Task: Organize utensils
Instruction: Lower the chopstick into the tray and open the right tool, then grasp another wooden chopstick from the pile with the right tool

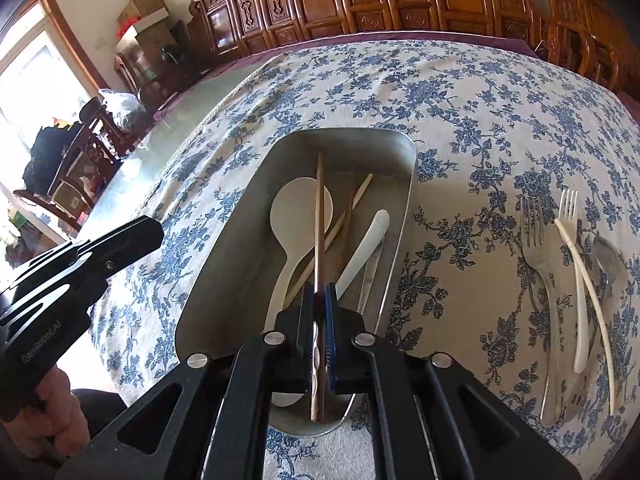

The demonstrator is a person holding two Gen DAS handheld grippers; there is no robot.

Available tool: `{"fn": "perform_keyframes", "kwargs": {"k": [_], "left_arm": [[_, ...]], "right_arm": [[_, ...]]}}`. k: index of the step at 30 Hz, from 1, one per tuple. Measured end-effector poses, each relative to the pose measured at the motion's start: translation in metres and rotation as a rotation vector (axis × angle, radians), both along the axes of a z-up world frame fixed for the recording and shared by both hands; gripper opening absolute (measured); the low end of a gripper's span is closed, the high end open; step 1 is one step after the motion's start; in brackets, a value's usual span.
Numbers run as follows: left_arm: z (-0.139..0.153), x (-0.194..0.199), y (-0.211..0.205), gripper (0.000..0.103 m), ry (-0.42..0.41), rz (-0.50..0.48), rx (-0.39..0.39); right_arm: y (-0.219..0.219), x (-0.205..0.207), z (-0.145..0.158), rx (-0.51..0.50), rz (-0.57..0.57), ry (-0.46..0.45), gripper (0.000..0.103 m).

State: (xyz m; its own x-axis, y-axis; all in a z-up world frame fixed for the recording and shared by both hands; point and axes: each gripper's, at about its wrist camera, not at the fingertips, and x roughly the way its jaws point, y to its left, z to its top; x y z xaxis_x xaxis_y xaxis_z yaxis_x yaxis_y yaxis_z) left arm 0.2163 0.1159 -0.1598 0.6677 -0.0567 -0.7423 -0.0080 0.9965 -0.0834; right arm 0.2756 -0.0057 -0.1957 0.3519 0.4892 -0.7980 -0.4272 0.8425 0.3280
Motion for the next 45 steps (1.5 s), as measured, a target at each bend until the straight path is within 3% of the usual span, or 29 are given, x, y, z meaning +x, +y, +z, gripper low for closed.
{"fn": "perform_keyframes", "kwargs": {"k": [19, 27, 32, 35, 37, 45], "left_arm": [[0.001, -0.001, 0.001, 0.002, 0.003, 0.003, 0.002], [0.002, 0.001, -0.012, 0.003, -0.004, -0.021, -0.012], [0.000, 0.002, -0.036, 0.023, -0.008, -0.063, -0.010], [-0.001, 0.002, -0.053, 0.038, -0.010, -0.094, -0.007], [-0.002, 0.002, -0.062, 0.046, -0.017, -0.105, -0.001], [-0.008, -0.002, -0.100, 0.047, -0.023, -0.151, 0.029]], "right_arm": [[0.003, -0.004, 0.006, 0.014, 0.051, -0.059, 0.008], [-0.044, -0.019, 0.032, -0.030, 0.060, -0.180, 0.008], [-0.094, -0.020, 0.035, -0.106, 0.031, -0.230, 0.008], [-0.129, -0.016, 0.031, -0.112, -0.020, -0.233, 0.028], [-0.150, -0.014, 0.025, -0.117, -0.053, -0.231, 0.029], [-0.205, -0.010, -0.011, -0.214, -0.069, -0.200, 0.029]]}}
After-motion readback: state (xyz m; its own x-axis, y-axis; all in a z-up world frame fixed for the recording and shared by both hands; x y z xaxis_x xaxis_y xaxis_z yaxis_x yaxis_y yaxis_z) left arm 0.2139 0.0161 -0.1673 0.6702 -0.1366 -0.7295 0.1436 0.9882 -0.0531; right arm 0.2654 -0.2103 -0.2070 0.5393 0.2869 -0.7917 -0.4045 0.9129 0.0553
